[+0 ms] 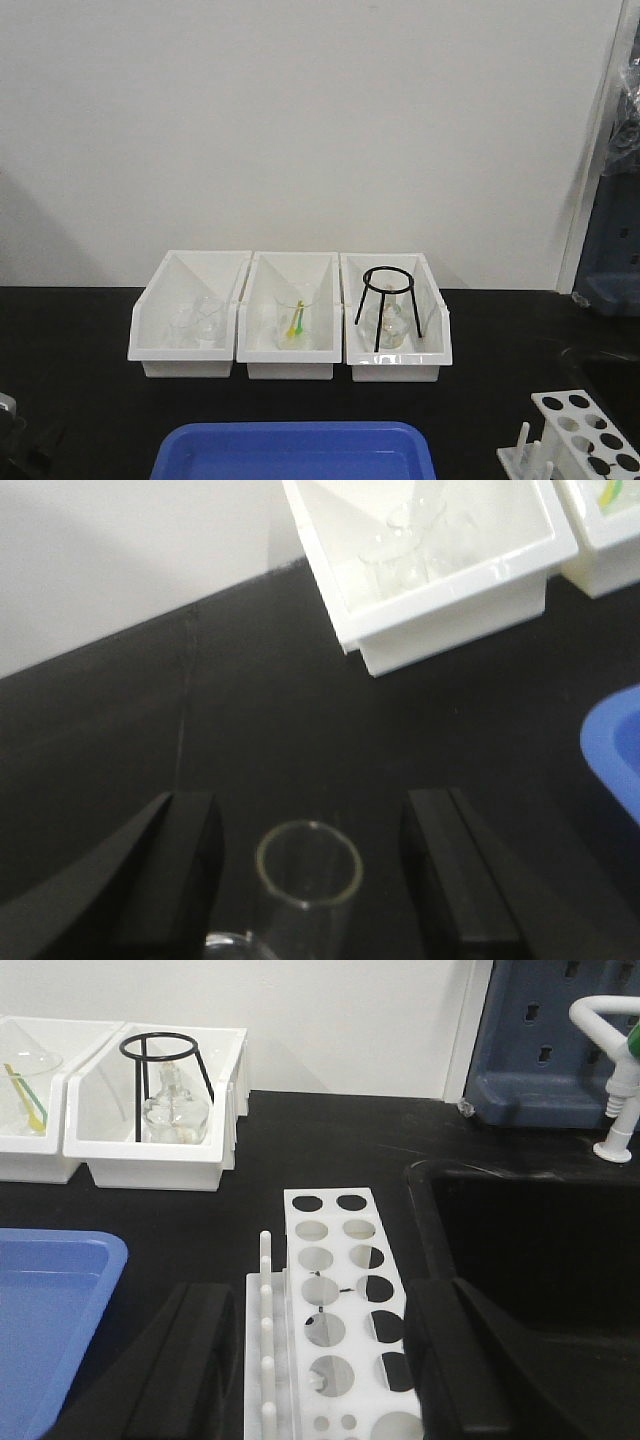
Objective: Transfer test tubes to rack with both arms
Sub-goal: 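Lift the test tube with the left gripper toward the bench center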
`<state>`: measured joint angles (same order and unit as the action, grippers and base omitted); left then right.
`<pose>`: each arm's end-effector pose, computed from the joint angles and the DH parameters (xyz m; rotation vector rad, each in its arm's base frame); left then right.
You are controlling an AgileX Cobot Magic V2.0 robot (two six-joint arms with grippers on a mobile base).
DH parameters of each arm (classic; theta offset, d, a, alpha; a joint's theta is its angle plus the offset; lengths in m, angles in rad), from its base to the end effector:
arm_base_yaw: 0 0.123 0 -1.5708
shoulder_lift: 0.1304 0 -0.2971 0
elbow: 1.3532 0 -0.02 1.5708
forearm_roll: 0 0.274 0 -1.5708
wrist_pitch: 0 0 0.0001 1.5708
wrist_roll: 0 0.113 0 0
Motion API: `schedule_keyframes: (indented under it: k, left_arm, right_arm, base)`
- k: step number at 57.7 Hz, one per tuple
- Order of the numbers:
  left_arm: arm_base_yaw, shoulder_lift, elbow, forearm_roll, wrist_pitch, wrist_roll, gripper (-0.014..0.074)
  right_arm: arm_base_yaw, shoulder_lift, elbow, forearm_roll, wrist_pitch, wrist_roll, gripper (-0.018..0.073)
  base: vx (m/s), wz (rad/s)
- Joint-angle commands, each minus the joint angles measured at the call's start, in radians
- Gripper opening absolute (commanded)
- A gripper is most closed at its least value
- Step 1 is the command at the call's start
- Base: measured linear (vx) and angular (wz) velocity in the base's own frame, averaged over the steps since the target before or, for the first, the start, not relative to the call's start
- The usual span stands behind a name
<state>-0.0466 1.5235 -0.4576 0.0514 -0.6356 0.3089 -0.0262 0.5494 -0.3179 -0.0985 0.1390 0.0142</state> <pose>0.3000 -0.0174 0.1647 0.3983 1.8764 0.1754 0.1514 -0.0055 0.2586 -0.0435 1.8538 -0.0889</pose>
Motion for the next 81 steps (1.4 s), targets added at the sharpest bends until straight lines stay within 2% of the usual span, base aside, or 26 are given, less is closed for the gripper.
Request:
schedule_keyframes:
  k: [1,21,46,57,81]
  left_arm:
    - [-0.008,-0.027,-0.026,-0.011,-0.055,-0.005,0.0519]
    - [-0.008,-0.095,-0.026,-0.013,-0.014,-0.001,0.0519]
    - [-0.007,-0.094,-0.026,-0.013,0.003,-0.001,0.0494]
    - [-0.007,-0.094,-0.026,-0.063,0.030,-0.001,0.0435]
    - [-0.007,-0.094,-0.026,-0.064,0.030,-0.001,0.0203]
  right_arm:
    - [-0.008,0.010,-0.034,-0.005,-0.079,-0.004,0.0450]
    - [-0.008,0.010,-0.034,-0.005,-0.078,-0.004,0.0450]
    - [-0.008,0.010,-0.034,-0.005,-0.079,-0.004,0.0449]
    - [-0.008,0.010,-0.034,-0.005,-0.079,-0.004,0.0449]
    - [-0.008,0.010,-0.034,-0.005,-0.079,-0.004,0.0449]
  base:
    - [0.00,0.00]
    - [0.00,0.00]
    - [0.00,0.00]
    - [0.00,0.00]
    - [0.00,0.00]
